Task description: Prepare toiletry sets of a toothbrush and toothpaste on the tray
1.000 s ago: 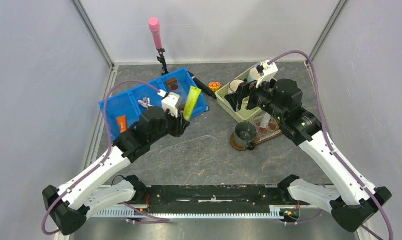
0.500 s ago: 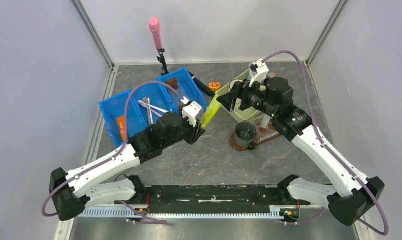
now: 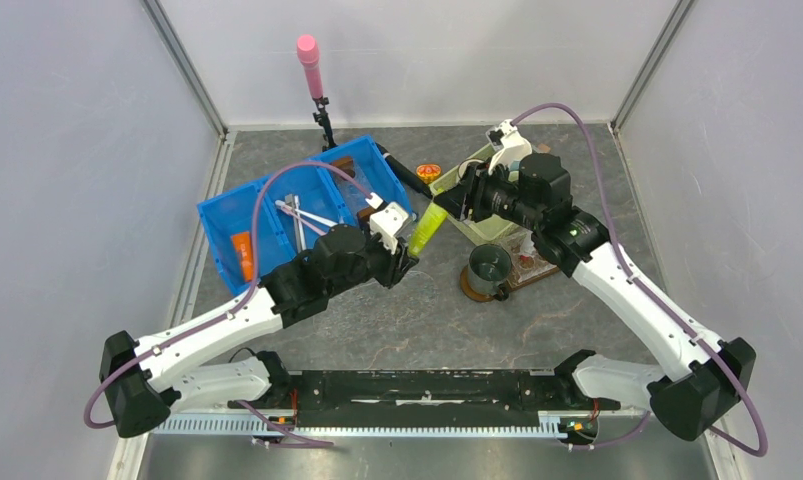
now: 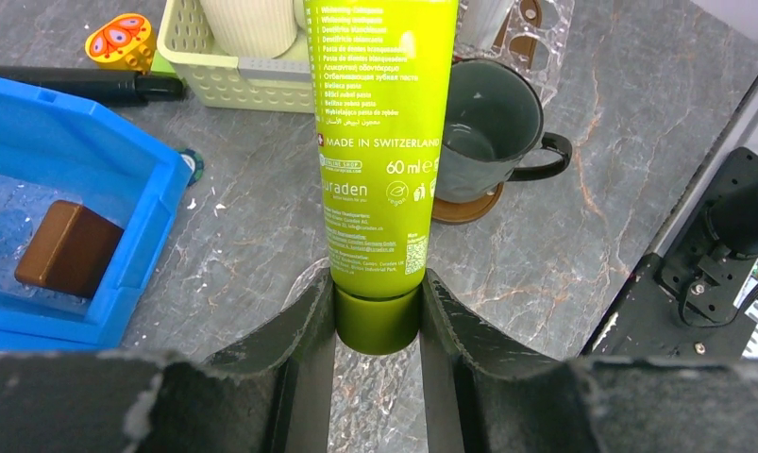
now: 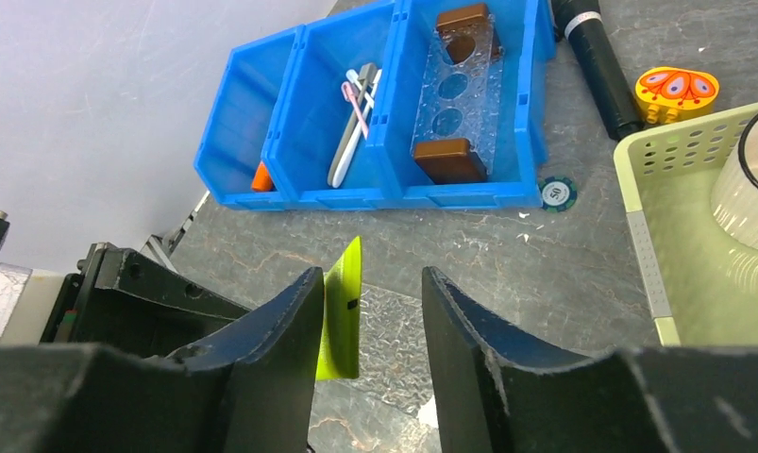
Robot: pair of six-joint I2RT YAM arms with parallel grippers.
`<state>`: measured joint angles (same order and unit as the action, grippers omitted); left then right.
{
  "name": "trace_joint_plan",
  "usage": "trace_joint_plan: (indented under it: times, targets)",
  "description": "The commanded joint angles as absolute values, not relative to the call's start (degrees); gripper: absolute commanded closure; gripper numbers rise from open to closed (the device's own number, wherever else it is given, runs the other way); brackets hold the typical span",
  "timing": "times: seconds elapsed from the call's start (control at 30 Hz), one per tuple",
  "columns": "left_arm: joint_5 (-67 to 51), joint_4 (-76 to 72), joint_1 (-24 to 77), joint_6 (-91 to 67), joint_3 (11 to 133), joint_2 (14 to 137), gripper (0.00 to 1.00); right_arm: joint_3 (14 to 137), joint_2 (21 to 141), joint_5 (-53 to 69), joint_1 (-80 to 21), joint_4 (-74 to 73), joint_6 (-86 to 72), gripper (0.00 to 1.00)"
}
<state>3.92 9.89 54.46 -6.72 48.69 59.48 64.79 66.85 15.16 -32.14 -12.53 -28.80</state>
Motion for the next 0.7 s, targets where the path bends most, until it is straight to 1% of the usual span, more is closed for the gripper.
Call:
trace_joint_plan:
  times: [0.0, 0.13, 0.2, 0.23, 0.3, 0.33, 0.47, 0.6, 0.67]
  targets:
    - [3.16, 3.13, 54.75, -6.75, 49.05, 59.31, 0.94, 64.27, 67.34, 17.31, -32.39, -9.19, -29.96, 0.54]
    - [2.90, 2.10, 54.76, -7.03, 48.87, 59.94, 0.95, 63.75, 67.46, 18.61, -32.31, -7.81, -31.01, 0.63]
    - [2.91, 1.92, 54.73, -7.03, 48.87, 60.32, 0.94, 63.68, 67.24, 18.92, -32.30, -7.23, -31.03, 0.74]
    - [3.12, 1.84, 54.69, -7.03, 48.74, 60.44, 0.92, 63.65, 66.97, 18.82, -32.26, -6.89, -30.81, 0.81]
    - [3.64, 1.44, 54.74, -7.03, 48.36, 60.76, 0.79, 63.84, 66.52, 17.96, -32.26, -6.92, -30.09, 0.95]
    - [4.12, 1.33, 54.74, -7.11, 48.12, 60.84, 0.73, 63.89, 66.27, 17.38, -32.24, -6.94, -29.58, 1.00]
    - [5.99, 0.88, 54.73, -7.96, 47.16, 60.77, 0.43, 64.29, 64.94, 15.70, -31.93, -7.00, -27.95, 1.00]
    - [10.52, 1.98, 54.64, -9.25, 46.25, 60.31, 0.06, 65.50, 63.45, 12.57, -31.45, -8.17, -24.49, 1.00]
    - [13.54, 3.39, 54.61, -9.87, 46.15, 59.74, 0.01, 66.56, 62.61, 9.64, -31.25, -9.72, -22.29, 1.00]
